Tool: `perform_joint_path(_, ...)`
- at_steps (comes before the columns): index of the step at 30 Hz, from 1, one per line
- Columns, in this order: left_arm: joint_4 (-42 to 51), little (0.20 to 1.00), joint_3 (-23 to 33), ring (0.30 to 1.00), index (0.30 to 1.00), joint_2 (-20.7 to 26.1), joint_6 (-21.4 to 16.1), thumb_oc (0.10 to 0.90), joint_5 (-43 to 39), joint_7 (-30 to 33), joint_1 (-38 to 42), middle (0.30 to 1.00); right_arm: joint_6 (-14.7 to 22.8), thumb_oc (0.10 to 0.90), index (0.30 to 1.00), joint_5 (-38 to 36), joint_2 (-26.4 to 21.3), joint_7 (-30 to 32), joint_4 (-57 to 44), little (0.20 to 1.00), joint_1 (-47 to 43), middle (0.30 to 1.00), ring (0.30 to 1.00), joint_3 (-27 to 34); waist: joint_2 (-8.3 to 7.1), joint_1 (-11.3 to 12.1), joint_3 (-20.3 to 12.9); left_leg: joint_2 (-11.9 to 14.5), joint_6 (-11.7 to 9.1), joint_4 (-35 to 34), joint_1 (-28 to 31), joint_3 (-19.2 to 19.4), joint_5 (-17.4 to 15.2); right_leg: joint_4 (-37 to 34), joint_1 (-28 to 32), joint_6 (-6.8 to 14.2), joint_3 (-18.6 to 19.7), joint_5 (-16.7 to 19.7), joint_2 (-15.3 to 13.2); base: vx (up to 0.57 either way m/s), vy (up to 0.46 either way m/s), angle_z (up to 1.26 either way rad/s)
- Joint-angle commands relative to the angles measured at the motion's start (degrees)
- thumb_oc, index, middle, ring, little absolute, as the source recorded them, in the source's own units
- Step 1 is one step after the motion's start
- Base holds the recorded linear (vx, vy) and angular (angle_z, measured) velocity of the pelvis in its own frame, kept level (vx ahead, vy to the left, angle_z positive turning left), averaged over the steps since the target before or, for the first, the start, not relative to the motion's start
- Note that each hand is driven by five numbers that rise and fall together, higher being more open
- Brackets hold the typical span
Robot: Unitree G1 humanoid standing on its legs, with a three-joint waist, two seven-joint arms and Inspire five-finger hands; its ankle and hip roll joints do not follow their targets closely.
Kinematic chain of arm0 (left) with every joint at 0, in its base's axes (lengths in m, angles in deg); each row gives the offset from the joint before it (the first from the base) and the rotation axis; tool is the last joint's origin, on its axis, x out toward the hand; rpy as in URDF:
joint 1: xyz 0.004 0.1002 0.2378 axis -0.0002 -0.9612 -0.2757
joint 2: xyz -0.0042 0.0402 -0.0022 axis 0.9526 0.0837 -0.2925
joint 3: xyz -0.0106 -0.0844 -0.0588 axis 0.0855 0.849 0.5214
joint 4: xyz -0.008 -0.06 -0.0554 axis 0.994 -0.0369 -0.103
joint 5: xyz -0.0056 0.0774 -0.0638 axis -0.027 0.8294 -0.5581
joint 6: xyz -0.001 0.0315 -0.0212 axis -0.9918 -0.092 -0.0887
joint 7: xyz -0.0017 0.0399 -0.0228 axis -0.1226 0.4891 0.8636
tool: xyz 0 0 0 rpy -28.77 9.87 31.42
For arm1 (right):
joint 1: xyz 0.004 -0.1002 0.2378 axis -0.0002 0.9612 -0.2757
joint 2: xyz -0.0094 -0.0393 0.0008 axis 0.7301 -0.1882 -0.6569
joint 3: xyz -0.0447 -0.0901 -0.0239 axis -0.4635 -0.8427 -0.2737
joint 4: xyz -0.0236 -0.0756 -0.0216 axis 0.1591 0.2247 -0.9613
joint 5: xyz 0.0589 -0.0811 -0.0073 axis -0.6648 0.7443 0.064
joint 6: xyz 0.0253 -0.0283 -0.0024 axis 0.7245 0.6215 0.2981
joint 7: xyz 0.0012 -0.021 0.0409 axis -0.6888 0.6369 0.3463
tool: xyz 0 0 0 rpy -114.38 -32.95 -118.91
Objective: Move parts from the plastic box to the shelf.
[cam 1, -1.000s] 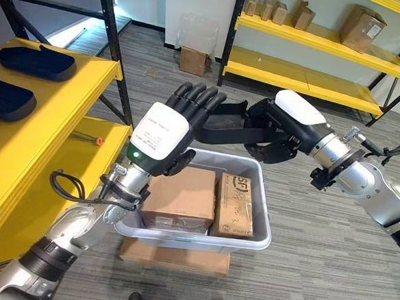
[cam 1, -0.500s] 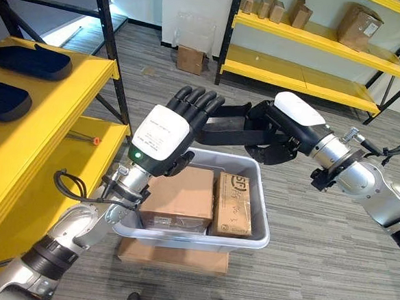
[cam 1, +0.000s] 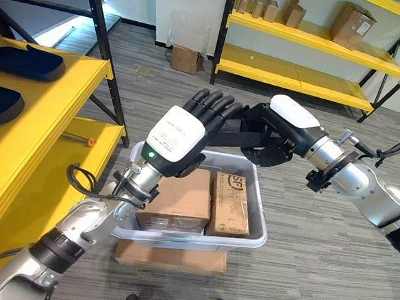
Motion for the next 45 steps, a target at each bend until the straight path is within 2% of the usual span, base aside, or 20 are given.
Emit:
perform_joint_path(1, 3.55, 1.000, 0.48, 1.000, 1.000, 2.37, -2.07, 0.900, 1.08, 1.57, 4.46, 1.000, 5.20, 0.400, 0.300, -7.54, 1.97, 4.73, -3.07, 0.300, -10.34, 0.300, 0.300, 3.77, -1.98, 0.36, -6.98, 4.62, -0.87, -0.60, 1.40, -0.52, -2.93, 4.38, 3.44, 3.43, 0.85, -6.92, -1.72, 0.00, 0.000, 0.00)
perform_joint_path(16, 7.50, 1.000, 5.36, 1.000, 1.000, 7.48, -2.70, 0.900, 0.08, 2.53, 1.39, 1.000, 7.07, 0.400, 0.300, -9.78, -0.45, 4.47, -8.46, 0.300, -2.59, 0.300, 0.300, 10.48, -1.65, 0.36, -7.46, 4.53, -0.94, -0.60, 1.23, -0.32, -2.98, 3.94, 3.25, 3.63, 0.84, -6.53, -1.73, 0.00, 0.000, 0.00)
perform_joint_path(24, 12.02, 1.000, 14.15, 1.000, 1.000, 8.20, -2.80, 0.900, -1.22, 4.46, -5.39, 1.000, 7.63, 0.400, 0.300, -9.29, -1.74, 4.99, -9.28, 0.300, 1.40, 0.300, 0.300, 14.00, -1.94, 0.89, -7.34, 4.59, -1.00, -0.60, 1.39, -0.21, -3.11, 3.81, 3.41, 3.60, 0.78, -6.60, -1.72, 0.00, 0.000, 0.00)
perform_joint_path(35, 17.34, 1.000, 24.28, 1.000, 1.000, 9.07, -2.97, 0.900, -3.94, 7.83, -10.29, 1.000, 11.08, 0.400, 0.300, -12.62, -0.66, 5.72, -13.53, 0.300, 11.46, 0.300, 0.300, 24.48, -2.43, 1.67, -7.59, 4.43, -0.84, -0.60, 0.60, -0.91, -3.24, 3.60, 3.20, 3.63, 0.30, -6.46, -1.58, 0.00, 0.000, 0.00)
perform_joint_path(40, 18.07, 1.000, 27.25, 1.000, 1.000, 9.69, -3.07, 0.900, -5.45, 8.54, -12.24, 1.000, 12.12, 0.400, 0.300, -14.00, -0.09, 5.46, -14.04, 0.300, 14.15, 0.300, 0.300, 27.02, -2.22, 2.13, -7.44, 4.38, -0.82, -0.60, 0.62, -1.17, -3.18, 3.75, 3.30, 3.55, 0.18, -6.56, -1.58, 0.00, 0.000, 0.00)
perform_joint_path(45, 18.68, 1.000, 27.60, 1.000, 1.000, 9.70, -3.05, 0.900, -6.05, 8.76, -11.14, 1.000, 12.76, 0.400, 0.300, -17.11, 1.78, 3.69, -14.89, 0.300, 14.80, 0.300, 0.300, 27.84, -1.84, 2.37, -7.25, 4.27, -0.81, -0.60, 0.63, -1.44, -3.20, 3.81, 3.59, 3.46, -0.15, -6.75, -1.60, 0.00, 0.000, 0.00)
